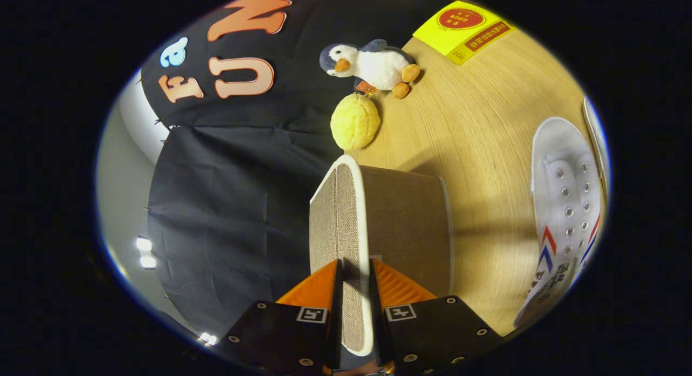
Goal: Open the storage box then place both shoes into the box .Put the left shoe in first, then the right shoe, with the right side of both shoes facing outward in a uniform manner.
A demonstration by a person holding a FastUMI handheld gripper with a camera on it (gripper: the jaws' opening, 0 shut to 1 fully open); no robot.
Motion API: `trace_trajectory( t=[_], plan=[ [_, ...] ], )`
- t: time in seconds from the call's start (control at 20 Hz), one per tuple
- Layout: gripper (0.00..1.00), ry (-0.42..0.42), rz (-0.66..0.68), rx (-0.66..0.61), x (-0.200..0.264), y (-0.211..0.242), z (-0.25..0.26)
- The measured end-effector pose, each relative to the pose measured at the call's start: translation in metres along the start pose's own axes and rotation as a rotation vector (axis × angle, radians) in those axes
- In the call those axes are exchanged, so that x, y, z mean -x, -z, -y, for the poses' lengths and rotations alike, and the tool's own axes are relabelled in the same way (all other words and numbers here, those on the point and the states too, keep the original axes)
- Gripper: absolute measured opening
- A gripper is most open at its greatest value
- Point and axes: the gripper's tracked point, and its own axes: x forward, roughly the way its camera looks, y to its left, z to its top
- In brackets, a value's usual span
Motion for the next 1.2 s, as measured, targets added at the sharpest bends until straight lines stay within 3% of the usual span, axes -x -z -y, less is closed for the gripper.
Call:
trace_trajectory(
  t=[0.25,0.3,0.4,0.5,0.8,1.2],
  plan=[
    [0.06,-0.081,-0.017,-0.089,0.003,0.000,-0.032],
    [0.05,-0.057,-0.020,-0.082,0.000,0.000,-0.029],
    [0.04,-0.009,-0.024,-0.056,-0.001,0.002,-0.025],
    [0.04,-0.065,-0.027,-0.044,0.004,0.005,-0.049],
    [0.02,-0.106,0.033,0.062,0.012,-0.004,-0.108],
    [0.03,-0.168,-0.014,0.197,-0.039,0.018,-0.206]
  ],
)
